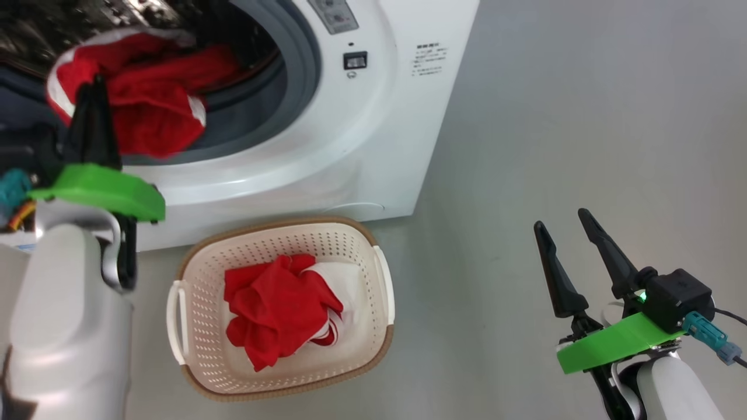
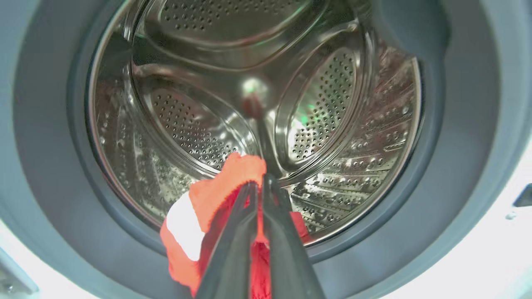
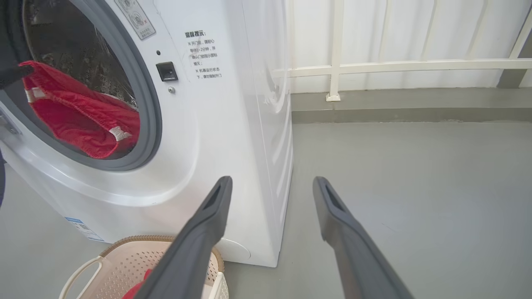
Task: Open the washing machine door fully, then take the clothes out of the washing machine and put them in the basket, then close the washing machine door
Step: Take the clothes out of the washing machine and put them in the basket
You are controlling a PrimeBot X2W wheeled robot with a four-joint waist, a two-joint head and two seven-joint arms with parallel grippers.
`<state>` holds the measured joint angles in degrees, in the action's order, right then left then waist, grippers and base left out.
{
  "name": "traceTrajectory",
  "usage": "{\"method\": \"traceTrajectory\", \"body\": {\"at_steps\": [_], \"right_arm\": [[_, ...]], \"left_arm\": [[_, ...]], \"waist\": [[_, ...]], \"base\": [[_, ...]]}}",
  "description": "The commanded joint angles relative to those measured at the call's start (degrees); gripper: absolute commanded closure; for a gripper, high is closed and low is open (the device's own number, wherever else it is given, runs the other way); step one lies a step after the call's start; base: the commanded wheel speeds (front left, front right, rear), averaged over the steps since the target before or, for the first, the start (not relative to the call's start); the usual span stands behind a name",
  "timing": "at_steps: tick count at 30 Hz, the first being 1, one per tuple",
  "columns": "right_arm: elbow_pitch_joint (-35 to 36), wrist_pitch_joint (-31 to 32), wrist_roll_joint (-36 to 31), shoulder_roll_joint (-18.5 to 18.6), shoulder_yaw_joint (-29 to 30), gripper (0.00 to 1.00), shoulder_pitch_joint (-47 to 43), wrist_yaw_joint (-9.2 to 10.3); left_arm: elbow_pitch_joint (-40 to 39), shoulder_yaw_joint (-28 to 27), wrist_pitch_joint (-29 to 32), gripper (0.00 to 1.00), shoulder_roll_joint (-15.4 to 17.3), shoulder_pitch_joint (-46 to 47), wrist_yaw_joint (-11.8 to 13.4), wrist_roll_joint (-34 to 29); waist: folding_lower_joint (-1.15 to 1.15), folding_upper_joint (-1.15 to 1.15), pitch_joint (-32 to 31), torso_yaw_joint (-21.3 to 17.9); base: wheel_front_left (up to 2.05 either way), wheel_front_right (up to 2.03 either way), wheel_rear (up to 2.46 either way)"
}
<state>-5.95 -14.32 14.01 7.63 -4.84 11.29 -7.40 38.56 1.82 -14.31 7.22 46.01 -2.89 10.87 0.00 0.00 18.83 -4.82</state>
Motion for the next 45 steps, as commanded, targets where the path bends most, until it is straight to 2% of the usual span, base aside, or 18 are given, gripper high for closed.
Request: {"method": "traceTrajectory", "body": {"at_steps": [1,4,13,21,27,30,33,37,41,45], "right_arm": [[1.27,-0.68,-0.3,0.64,-1.03,0.0,-1.45,-0.09],[1.3,-0.68,-0.23,0.83,-0.94,0.0,-1.81,-0.09],[1.38,-0.68,0.0,1.69,-0.02,0.0,-3.81,-0.09],[1.38,-0.68,0.11,2.23,0.61,0.0,-5.41,-0.09],[1.73,-0.68,0.12,2.45,1.26,0.0,-6.08,-0.09],[1.89,-0.68,0.05,2.47,1.34,0.0,-6.05,-0.09],[1.97,-0.68,-0.01,2.45,1.19,0.0,-5.77,-0.09],[2.04,-0.68,0.04,2.55,0.8,0.0,-5.17,-0.09],[2.11,-0.68,0.02,2.5,0.44,0.0,-4.35,-0.09],[2.24,-0.68,-0.09,2.34,0.21,0.0,-3.62,-0.09]], "left_arm": [[-4.76,-1.92,-0.68,1.0,1.79,-2.56,-0.61,0.33],[-8.69,-2.62,-0.68,1.0,1.34,-5.41,-0.71,0.29],[-27.95,-4.63,-0.68,1.0,-0.9,-18.98,-0.41,-0.21],[-43.99,-5.46,-0.58,1.0,-1.59,-28.75,1.07,-0.42],[-57.59,-5.41,1.82,1.0,-1.75,-33.59,2.38,-0.72],[-61.74,-4.62,3.49,1.0,-1.96,-35.31,2.75,-0.74],[-63.52,-3.69,4.6,1.0,-2.21,-36.5,3.04,-0.61],[-61.89,-2.5,5.4,1.0,-2.69,-38.1,3.22,0.79],[-56.21,-0.51,4.7,1.0,-3.18,-39.44,3.05,2.09],[-47.12,1.05,3.13,1.0,-3.5,-39.1,2.79,2.96]], "waist": [[0.0,0.0,-1.74,1.5],[0.0,0.0,-2.26,1.81],[0.0,0.0,-4.81,3.1],[0.0,0.0,-6.75,3.93],[0.0,0.0,-7.0,4.66],[0.0,0.0,-6.76,4.88],[0.0,0.0,-6.39,4.96],[0.0,0.0,-5.67,4.76],[0.0,0.0,-4.48,4.28],[0.0,0.0,-3.14,3.74]], "base": [[0.0,0.0,0.0],[0.0,0.0,0.0],[0.0,0.0,0.0],[0.0,0.0,0.0],[0.0,0.0,0.0],[0.0,0.0,0.0],[0.0,0.0,0.0],[0.0,0.0,0.0],[0.0,0.0,0.0],[0.0,0.0,0.0]]}}
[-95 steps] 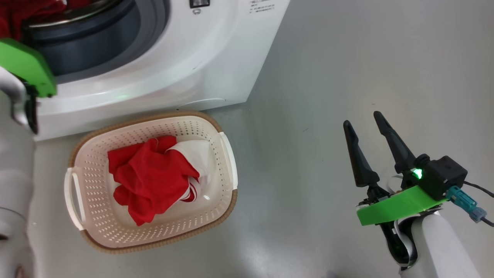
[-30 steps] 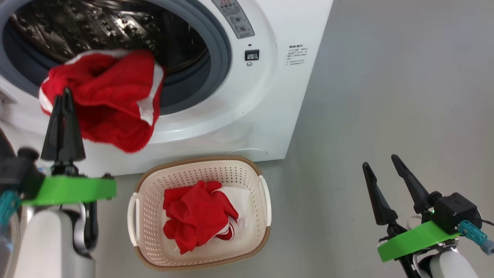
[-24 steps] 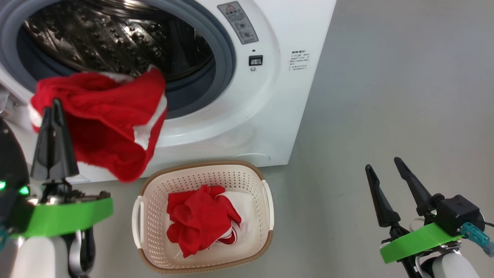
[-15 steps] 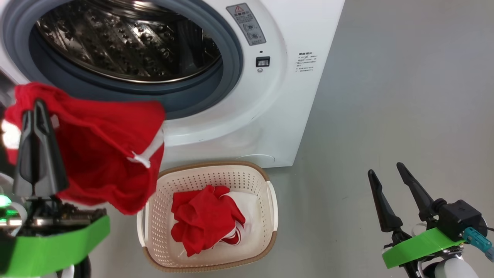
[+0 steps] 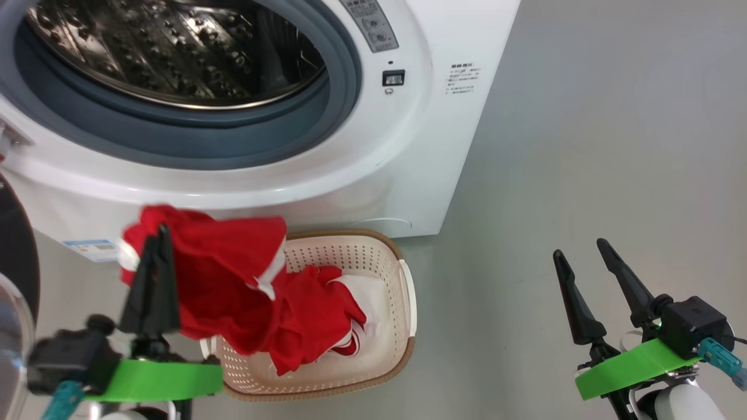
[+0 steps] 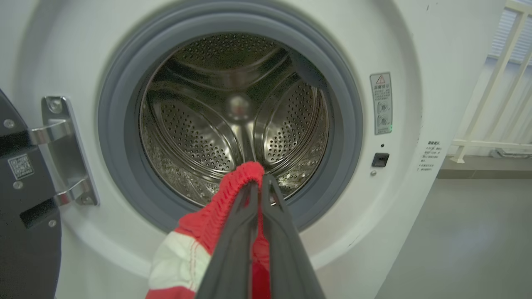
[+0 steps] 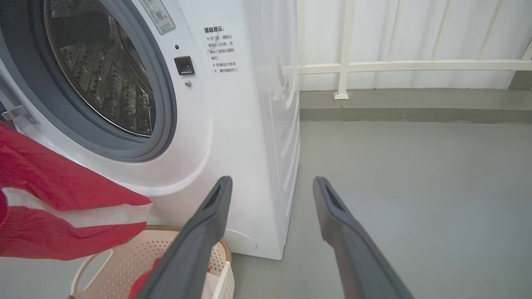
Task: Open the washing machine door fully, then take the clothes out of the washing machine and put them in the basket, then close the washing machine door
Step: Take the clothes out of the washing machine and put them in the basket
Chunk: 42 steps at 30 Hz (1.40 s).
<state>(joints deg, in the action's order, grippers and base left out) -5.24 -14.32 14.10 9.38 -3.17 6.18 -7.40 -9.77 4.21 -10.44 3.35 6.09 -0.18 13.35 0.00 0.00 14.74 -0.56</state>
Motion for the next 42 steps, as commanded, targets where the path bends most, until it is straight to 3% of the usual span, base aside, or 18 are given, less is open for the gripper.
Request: {"method": "traceTrajectory", "body": {"at_steps": [1,17,32,42], "right_arm": [[1.57,-0.68,-0.18,0.55,-1.43,0.0,1.66,-0.09],[2.65,-0.68,-0.61,-1.34,-1.03,0.0,6.2,-0.09],[3.08,-0.68,-0.68,-4.44,-3.49,0.0,10.13,-0.09],[3.29,-0.68,-0.59,-5.74,-4.31,0.0,13.31,-0.09]], "left_arm": [[3.72,-1.01,-1.13,1.0,0.32,1.32,-0.18,0.82],[39.78,4.23,-4.51,1.0,-0.04,16.31,-4.91,-1.05],[65.65,7.53,-4.55,1.0,1.36,29.61,-6.45,-6.01],[76.42,9.12,-4.55,1.0,3.38,37.43,-6.83,-6.99]], "waist": [[0.0,0.0,1.29,-0.62],[0.0,0.0,9.34,-4.11],[0.0,0.0,18.14,-9.86],[0.0,0.0,22.57,-12.2]], "base": [[0.0,0.0,0.0],[0.0,0.0,0.0],[0.0,0.0,0.0],[0.0,0.0,0.0]]}}
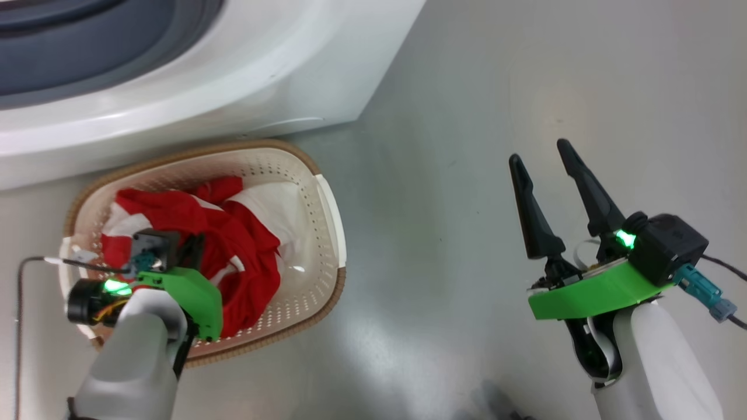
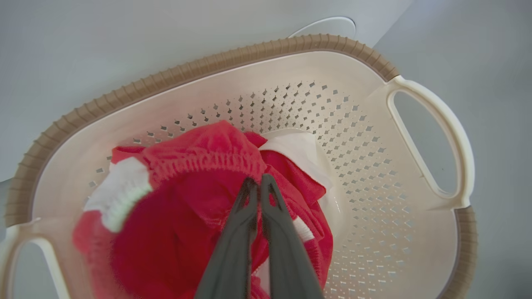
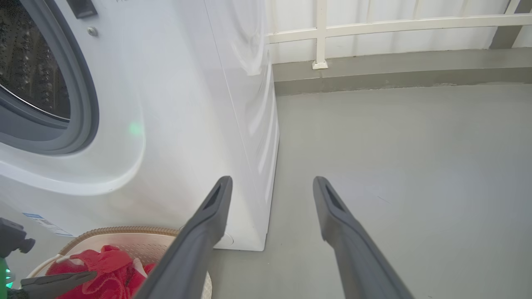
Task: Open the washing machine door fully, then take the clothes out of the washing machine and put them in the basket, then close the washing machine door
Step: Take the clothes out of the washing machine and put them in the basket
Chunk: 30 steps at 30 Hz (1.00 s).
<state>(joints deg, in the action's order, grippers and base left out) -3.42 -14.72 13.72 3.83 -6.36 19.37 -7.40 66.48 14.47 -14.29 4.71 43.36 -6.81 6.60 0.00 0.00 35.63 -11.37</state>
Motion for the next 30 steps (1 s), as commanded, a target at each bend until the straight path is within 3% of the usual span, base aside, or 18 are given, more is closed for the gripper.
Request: {"method": "traceTrajectory", "body": {"at_steps": [1,15,17,18,19,30], "right_arm": [[1.53,-0.28,-0.18,-0.29,-1.13,0.0,0.39,-0.09],[1.34,-0.28,-0.55,-0.8,-0.79,0.0,0.94,-0.09],[1.09,-0.28,-0.6,-0.81,-0.73,0.0,0.77,-0.09],[0.97,-0.28,-0.63,-0.81,-0.7,0.0,0.7,-0.09],[0.89,-0.28,-0.66,-0.81,-0.67,0.0,0.66,-0.09],[-0.39,-0.28,-0.82,1.12,-0.33,0.0,-2.05,-0.09]], "left_arm": [[1.07,-1.07,-0.71,1.0,2.15,0.66,-0.23,-0.18],[6.29,-0.02,-0.71,0.99,1.06,3.31,-0.64,2.88],[6.48,0.36,-0.71,0.55,0.89,2.96,-0.65,3.34],[6.54,0.6,-0.71,0.17,0.75,2.82,-0.66,3.64],[6.58,0.88,-0.71,0.0,0.62,2.72,-0.66,3.94],[0.16,2.83,-0.71,0.0,-0.59,-1.58,-0.67,9.29]], "waist": [[0.0,0.0,2.0,-1.54],[0.0,0.0,2.17,-1.09],[0.0,0.0,1.52,-0.88],[0.0,0.0,1.16,-0.74],[0.0,0.0,0.82,-0.59],[0.0,0.0,-5.81,2.43]], "base": [[0.0,0.0,0.0],[0.0,0.0,0.0],[0.0,0.0,0.0],[0.0,0.0,0.0],[0.0,0.0,0.0],[0.0,0.0,0.0]]}}
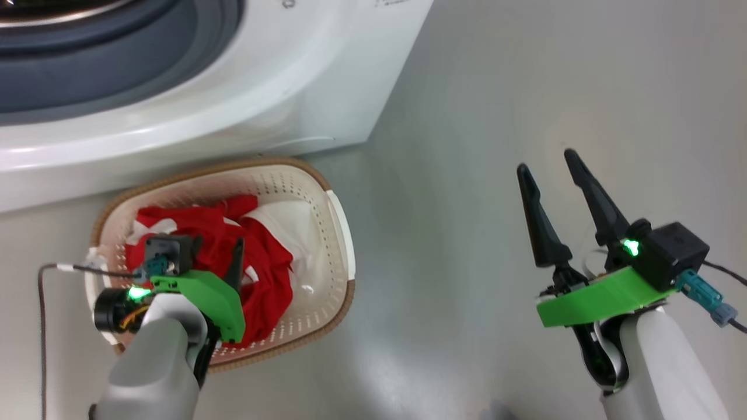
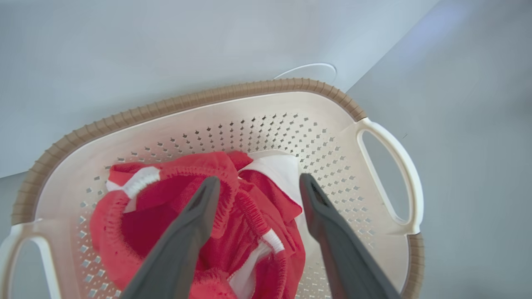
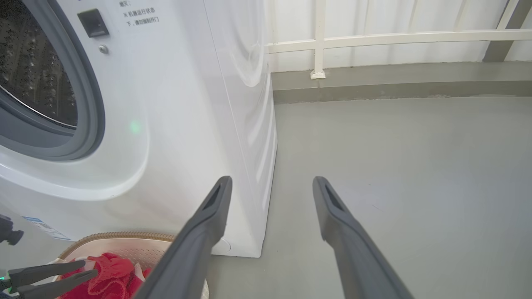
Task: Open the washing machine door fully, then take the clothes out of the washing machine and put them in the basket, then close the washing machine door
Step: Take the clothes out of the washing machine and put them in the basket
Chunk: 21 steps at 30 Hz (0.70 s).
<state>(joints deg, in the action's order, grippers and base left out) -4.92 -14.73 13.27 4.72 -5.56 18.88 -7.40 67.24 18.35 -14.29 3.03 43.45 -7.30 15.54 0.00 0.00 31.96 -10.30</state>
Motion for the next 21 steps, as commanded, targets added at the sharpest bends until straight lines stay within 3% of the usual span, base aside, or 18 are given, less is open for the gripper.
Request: {"method": "traceTrajectory", "body": {"at_steps": [1,10,21], "right_arm": [[1.05,-0.27,-0.36,0.45,-1.07,0.0,-1.91,-0.09],[-0.16,-0.27,0.03,2.77,-0.63,0.0,-5.41,-0.09],[-1.36,-0.27,0.78,4.96,-0.1,0.0,-9.48,-0.09]], "left_arm": [[-1.37,-1.07,-0.71,0.0,1.08,-2.2,-0.18,0.83],[-12.44,-4.76,-0.71,0.0,1.98,-8.54,-0.18,3.18],[-28.12,-13.31,-0.71,0.0,2.18,-18.1,-0.18,-0.29]], "waist": [[0.0,0.0,-2.82,1.69],[0.0,0.0,-9.84,4.54],[0.0,0.0,-16.78,6.5]], "base": [[0.0,0.0,0.0],[0.0,0.0,0.0],[0.0,0.0,0.0]]}}
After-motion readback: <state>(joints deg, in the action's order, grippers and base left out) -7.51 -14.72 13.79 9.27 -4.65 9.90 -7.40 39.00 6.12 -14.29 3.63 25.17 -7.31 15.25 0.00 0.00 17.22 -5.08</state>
